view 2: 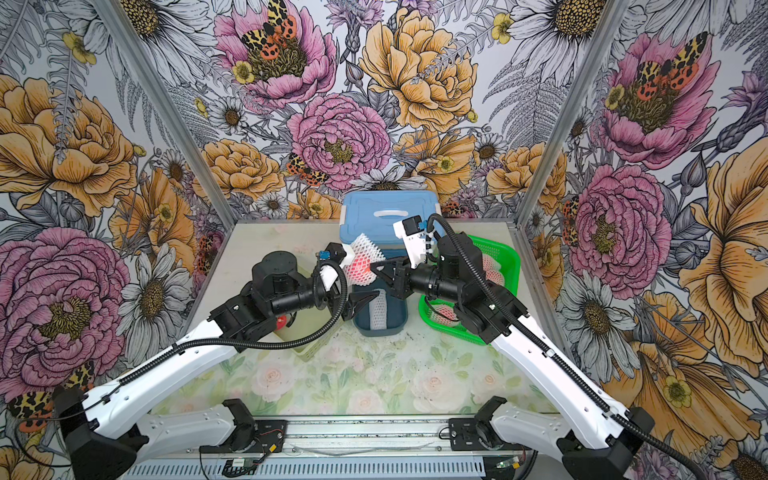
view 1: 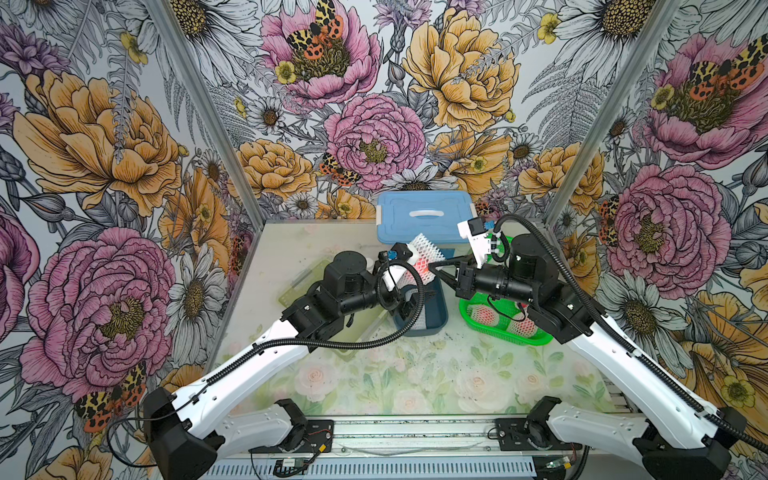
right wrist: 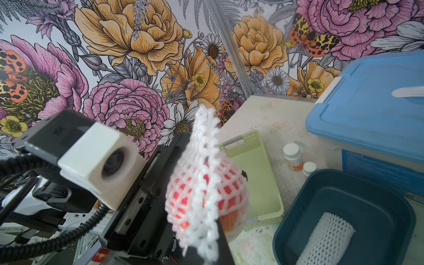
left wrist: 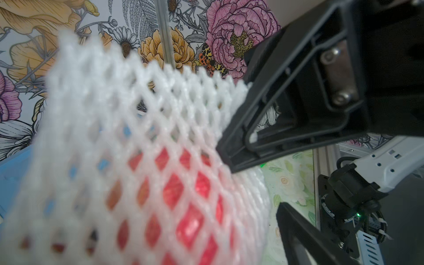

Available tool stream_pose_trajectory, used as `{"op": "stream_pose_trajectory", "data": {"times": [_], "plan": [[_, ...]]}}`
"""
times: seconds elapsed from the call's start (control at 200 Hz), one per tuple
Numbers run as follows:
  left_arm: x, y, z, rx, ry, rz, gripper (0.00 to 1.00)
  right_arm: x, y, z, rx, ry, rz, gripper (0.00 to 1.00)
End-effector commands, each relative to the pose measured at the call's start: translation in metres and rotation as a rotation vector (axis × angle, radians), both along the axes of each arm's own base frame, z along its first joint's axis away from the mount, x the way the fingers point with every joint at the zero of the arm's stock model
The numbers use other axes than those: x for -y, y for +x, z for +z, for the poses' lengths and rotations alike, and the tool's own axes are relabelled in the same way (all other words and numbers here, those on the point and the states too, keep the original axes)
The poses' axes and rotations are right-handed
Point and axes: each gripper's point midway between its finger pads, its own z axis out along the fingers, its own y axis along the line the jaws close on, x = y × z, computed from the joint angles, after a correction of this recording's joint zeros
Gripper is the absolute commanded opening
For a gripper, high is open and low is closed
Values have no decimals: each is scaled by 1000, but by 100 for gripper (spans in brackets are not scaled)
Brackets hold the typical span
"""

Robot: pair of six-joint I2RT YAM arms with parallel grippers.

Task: Remove foam nets from apples
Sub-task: Remove the foam net from the apple.

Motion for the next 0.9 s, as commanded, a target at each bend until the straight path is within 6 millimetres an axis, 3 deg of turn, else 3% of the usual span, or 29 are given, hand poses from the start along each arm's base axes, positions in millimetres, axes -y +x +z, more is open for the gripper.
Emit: {"op": "stream_pose_trajectory", "data": {"times": [0.0, 0.37, 0.455, 0.54, 0.771, 0.896], "plan": [[3, -7, 2, 2, 23, -38, 99, 5, -6, 18, -4, 59, 56, 0], [4, -2, 16, 56, 24, -37, 94, 1, -23, 10, -100, 91, 200, 0], [6, -1, 16, 57, 30, -43, 87, 1, -26, 10, -101, 92, 210, 0], [8, -2, 15, 53, 36, -55, 74, 2, -28, 11, -96, 94, 210, 0], [5, -6, 12, 46, 43, -60, 44, 7, -29, 20, -65, 104, 197, 42], [3, -6, 11, 48, 47, -53, 39, 14, -32, 31, -36, 119, 194, 60]]}}
